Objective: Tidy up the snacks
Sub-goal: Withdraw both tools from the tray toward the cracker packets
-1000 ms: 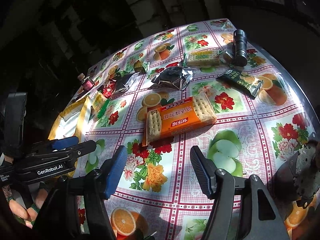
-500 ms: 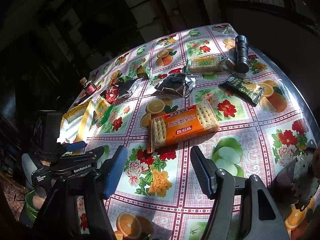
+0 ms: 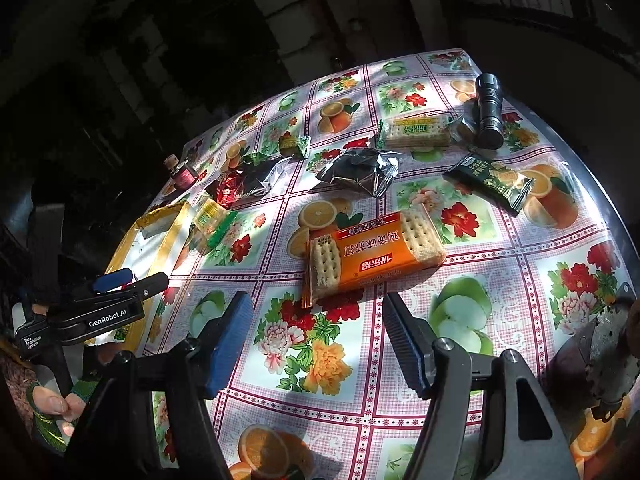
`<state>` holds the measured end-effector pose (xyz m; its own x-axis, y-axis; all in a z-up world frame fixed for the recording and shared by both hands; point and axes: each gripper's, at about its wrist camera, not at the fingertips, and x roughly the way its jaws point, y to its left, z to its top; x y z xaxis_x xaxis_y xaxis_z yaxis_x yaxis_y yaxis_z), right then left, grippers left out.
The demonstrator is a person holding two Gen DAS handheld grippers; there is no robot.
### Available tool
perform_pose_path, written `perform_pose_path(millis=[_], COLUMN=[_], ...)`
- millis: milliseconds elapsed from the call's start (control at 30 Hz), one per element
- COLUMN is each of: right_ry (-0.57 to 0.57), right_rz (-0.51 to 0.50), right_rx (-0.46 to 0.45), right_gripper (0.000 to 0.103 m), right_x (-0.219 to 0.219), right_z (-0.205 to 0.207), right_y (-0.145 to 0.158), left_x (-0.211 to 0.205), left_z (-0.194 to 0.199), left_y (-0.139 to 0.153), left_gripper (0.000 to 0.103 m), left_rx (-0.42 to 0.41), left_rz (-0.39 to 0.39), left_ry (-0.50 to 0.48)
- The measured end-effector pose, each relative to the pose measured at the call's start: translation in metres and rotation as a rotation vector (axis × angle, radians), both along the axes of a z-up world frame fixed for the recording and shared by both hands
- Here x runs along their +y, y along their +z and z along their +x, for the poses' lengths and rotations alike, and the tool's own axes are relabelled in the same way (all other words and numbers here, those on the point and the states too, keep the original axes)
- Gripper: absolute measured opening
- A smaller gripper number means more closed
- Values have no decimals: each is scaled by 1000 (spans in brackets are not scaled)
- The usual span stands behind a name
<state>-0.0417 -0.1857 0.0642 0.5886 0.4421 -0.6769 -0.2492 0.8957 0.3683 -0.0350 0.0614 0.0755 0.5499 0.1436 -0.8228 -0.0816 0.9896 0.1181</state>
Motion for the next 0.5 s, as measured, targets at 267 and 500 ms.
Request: perform_pose_path(millis=[267, 500], right_ry=[-15, -31], right_rz=[-3, 13], right_rx=[68, 142], right_gripper=[68, 70], right_x=[1, 9], right_z=[5, 22], right_y=[-18, -34], left_x=[9, 34], left_z=[12, 41], left_y=[-15, -20], left_gripper=[80, 81], left_rx=[77, 116], left_rz=[-122, -173], left_ry=[36, 111])
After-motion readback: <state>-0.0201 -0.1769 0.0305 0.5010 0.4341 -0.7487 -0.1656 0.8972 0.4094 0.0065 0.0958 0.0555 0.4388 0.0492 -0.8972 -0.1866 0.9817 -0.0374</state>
